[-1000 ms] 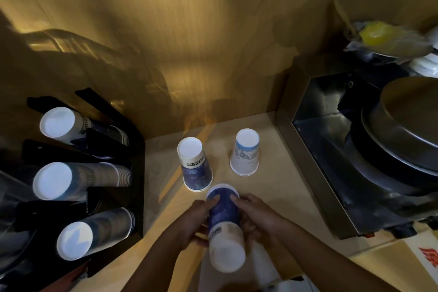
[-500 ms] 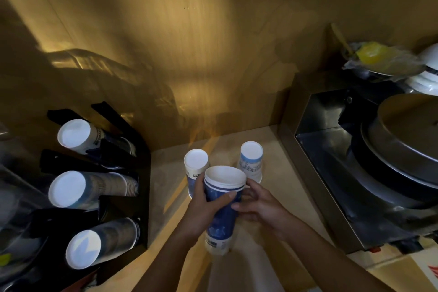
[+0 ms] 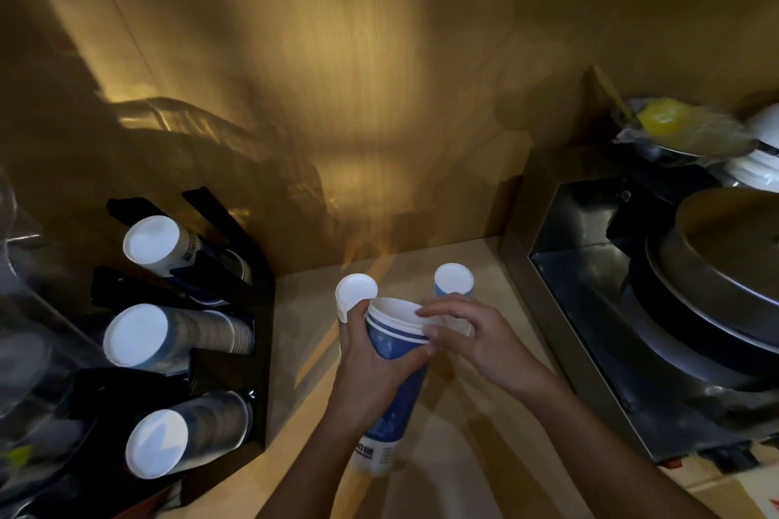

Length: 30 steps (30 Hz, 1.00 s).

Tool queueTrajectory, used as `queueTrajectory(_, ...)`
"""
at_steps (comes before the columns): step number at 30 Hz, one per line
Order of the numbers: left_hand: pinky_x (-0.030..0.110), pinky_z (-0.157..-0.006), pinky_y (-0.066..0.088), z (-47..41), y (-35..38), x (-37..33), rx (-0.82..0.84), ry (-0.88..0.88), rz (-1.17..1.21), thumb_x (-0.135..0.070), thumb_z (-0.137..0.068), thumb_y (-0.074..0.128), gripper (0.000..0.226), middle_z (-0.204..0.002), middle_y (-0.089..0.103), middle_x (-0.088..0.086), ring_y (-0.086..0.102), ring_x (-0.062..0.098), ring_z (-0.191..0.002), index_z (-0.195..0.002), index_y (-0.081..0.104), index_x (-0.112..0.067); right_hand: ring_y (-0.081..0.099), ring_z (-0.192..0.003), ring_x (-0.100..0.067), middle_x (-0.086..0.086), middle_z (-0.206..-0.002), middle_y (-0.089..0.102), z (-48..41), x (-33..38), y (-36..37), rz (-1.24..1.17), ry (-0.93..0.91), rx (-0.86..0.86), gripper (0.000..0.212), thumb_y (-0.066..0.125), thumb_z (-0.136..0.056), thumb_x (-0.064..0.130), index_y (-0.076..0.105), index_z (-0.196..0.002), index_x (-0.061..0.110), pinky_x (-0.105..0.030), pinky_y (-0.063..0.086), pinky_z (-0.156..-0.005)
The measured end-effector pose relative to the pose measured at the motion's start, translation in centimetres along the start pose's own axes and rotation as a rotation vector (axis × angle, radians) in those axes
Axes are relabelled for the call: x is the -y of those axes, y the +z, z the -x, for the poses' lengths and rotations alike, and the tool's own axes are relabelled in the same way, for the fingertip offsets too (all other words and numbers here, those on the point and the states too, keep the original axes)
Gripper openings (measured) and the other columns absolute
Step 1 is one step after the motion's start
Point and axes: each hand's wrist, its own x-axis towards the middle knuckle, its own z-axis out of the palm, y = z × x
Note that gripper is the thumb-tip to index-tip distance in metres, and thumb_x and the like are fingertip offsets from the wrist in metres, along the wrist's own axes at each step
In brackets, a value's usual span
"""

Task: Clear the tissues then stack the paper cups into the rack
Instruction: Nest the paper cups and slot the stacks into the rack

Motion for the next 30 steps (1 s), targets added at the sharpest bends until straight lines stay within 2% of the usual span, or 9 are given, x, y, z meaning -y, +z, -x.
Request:
queueTrajectory(2,0.021,-0.077,0.050,0.2,0.1,0.2,0.008,0.003,0.007,-0.049,-0.054,0.081,0.084,-0.126,0.048,-0.004,0.055,0.012,-0.109,-0.122,0.032,-0.043,0.060,-0.094,-0.007,0.004,-0.092,0.066,-0.2,0.4,0.1,0.069,-0.024,0.090,0.008,0.063,-0.085,0.022,0.070,-0.085,0.027,-0.030,0.048,-0.085)
queueTrajectory(5,0.030,-0.084,0.053,0.0,-0.1,0.2,0.017,-0.016,0.028,-0.044,-0.056,0.082,0.082,-0.125,0.049,-0.004,0.055,0.014,-0.110,-0.118,0.029,-0.048,0.061,-0.085,-0.012,0.003,-0.080,0.065,-0.3,0.6,0.3,0.084,-0.021,0.130,0.020,0.060,-0.087,0.023,0.066,-0.071,0.034,-0.036,0.048,-0.082)
queueTrajectory(9,0.041,-0.092,0.053,-0.3,-0.7,0.1,0.039,-0.035,0.016,-0.041,-0.054,0.085,0.086,-0.121,0.052,-0.004,0.057,0.016,-0.108,-0.121,0.031,-0.044,0.060,-0.084,-0.007,0.011,-0.080,0.064,-0.3,0.6,0.6,0.064,0.006,0.159,0.020,0.056,-0.089,0.024,0.063,-0.073,0.034,-0.027,0.048,-0.077)
queueTrajectory(12,0.024,-0.078,0.055,-0.3,-0.9,-0.3,0.054,-0.045,0.054,-0.039,-0.055,0.085,0.084,-0.113,0.057,-0.009,0.062,0.009,-0.098,-0.123,0.035,-0.037,0.059,-0.076,-0.002,0.013,-0.074,0.061,-0.6,1.1,0.6,0.085,-0.016,0.154,0.021,0.053,-0.090,0.023,0.061,-0.073,0.032,-0.018,0.046,-0.070)
queueTrajectory(15,0.013,-0.060,0.053,-0.1,-1.2,-0.9,0.101,-0.077,0.154,-0.044,-0.051,0.083,0.077,-0.107,0.064,-0.005,0.067,0.001,-0.085,-0.117,0.047,-0.033,0.051,-0.066,-0.004,0.010,-0.066,0.054,-1.1,1.6,0.5,0.073,-0.042,0.104,0.025,0.052,-0.092,0.017,0.057,-0.069,0.024,-0.023,0.040,-0.063)
queueTrajectory(21,0.015,-0.059,0.054,0.2,-2.3,-1.1,0.160,-0.122,0.210,-0.044,-0.048,0.085,0.073,-0.108,0.065,-0.004,0.068,0.002,-0.083,-0.110,0.049,-0.036,0.049,-0.062,-0.001,0.003,-0.067,0.054,-2.2,2.2,-1.9,-0.009,-0.075,-0.094,0.026,0.053,-0.090,0.012,0.058,-0.067,0.023,-0.014,0.037,-0.056)
queueTrajectory(26,0.003,-0.056,0.048,0.3,-2.8,-0.9,0.111,-0.053,0.076,-0.026,-0.053,0.089,0.066,-0.102,0.063,-0.017,0.062,-0.013,-0.084,-0.106,0.051,-0.038,0.058,-0.071,-0.003,0.004,-0.074,0.060,-2.6,1.5,-3.3,-0.121,-0.034,-0.100,0.022,0.065,-0.081,0.004,0.065,-0.082,0.026,-0.015,0.047,-0.064)
queueTrajectory(28,-0.002,-0.056,0.044,0.4,-3.0,-0.9,0.073,-0.011,0.009,-0.023,-0.055,0.088,0.065,-0.095,0.063,-0.026,0.057,-0.020,-0.085,-0.104,0.049,-0.040,0.058,-0.074,-0.005,0.008,-0.077,0.060,-2.5,1.1,-3.5,-0.051,-0.022,-0.066,0.031,0.067,-0.080,0.008,0.063,-0.091,0.036,-0.017,0.048,-0.068)
queueTrajectory(30,-0.006,-0.057,0.040,0.4,-3.4,-1.1,0.044,0.036,-0.062,-0.027,-0.053,0.088,0.066,-0.093,0.061,-0.039,0.053,-0.025,-0.088,-0.103,0.048,-0.044,0.056,-0.084,-0.004,0.015,-0.089,0.057,-2.3,1.0,-3.6,0.229,-0.051,-0.024,0.050,0.068,-0.079,0.014,0.052,-0.106,0.053,-0.022,0.048,-0.075)
